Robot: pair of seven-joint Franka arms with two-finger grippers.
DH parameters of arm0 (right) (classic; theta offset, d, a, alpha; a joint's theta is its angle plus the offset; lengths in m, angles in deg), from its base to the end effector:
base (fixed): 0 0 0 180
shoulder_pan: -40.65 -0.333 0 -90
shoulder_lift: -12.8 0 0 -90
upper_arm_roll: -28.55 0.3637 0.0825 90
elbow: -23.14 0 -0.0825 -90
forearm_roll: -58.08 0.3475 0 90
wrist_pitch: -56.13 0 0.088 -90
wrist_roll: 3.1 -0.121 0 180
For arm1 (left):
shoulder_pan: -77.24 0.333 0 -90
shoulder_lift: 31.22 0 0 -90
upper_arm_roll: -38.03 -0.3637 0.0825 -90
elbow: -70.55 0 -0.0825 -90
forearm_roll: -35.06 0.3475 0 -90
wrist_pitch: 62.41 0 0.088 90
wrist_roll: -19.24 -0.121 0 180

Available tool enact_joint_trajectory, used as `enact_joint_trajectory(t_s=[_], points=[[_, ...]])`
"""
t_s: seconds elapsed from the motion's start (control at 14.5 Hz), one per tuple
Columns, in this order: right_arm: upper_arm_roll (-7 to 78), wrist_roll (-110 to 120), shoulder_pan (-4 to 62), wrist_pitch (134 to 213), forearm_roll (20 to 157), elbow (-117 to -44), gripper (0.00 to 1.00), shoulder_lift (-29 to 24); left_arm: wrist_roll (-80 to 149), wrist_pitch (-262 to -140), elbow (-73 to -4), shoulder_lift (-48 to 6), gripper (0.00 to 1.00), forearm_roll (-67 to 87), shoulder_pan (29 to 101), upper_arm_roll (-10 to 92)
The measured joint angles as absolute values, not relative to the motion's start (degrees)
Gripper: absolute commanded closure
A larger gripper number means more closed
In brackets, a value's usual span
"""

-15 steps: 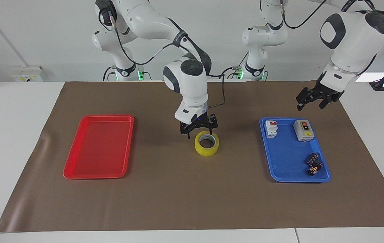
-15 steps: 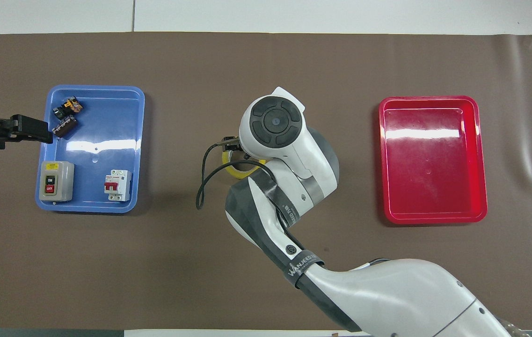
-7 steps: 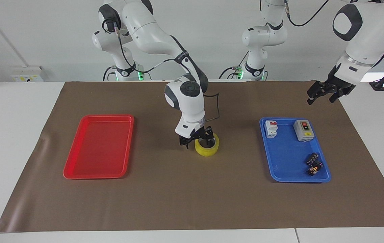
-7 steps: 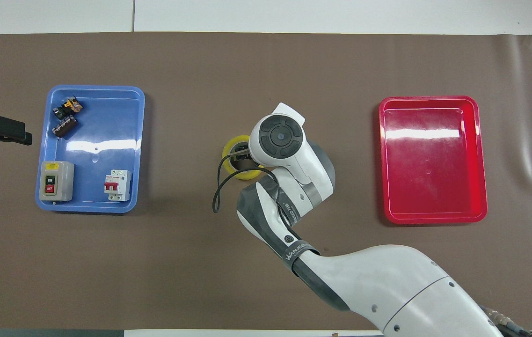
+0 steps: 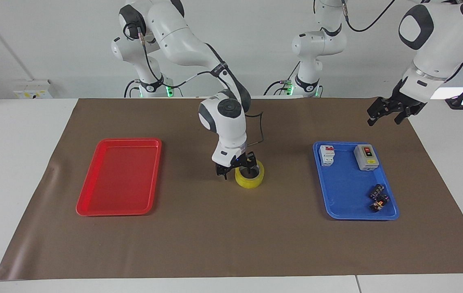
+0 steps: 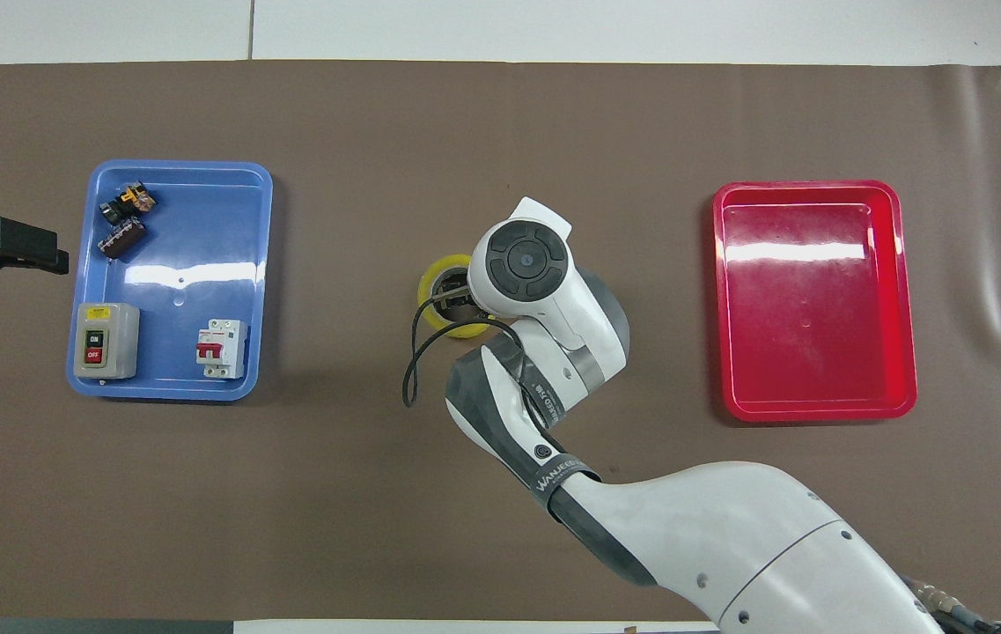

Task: Place and move tape with both arms
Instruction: 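Grasp the yellow tape with the right gripper while the left gripper withdraws, then carry the yellow tape with the right gripper into the red tray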

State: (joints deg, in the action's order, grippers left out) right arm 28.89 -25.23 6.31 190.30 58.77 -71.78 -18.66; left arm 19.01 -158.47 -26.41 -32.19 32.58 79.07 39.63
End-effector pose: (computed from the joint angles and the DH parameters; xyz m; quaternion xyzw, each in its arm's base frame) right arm 0.5697 0.3937 0.3525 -0.9922 -0.1046 -0.0568 0.0377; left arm 0.5187 -0.0029 0.6230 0.9998 0.0023 0.0007 0.0213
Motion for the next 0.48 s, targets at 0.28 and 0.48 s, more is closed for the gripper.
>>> enact_joint_trajectory(t_s=[0.28, 0.48], points=[[28.98, -25.22, 6.03, 190.32, 58.77, -72.33, 0.12, -18.82, 18.95, -158.41, -26.41, -32.38, 0.0, 32.58, 78.27, 40.13], [28.98, -25.06, 6.03, 190.32, 58.77, -72.51, 0.37, -19.03, 18.95, -158.36, -26.42, -32.41, 0.0, 32.58, 77.47, 40.21]])
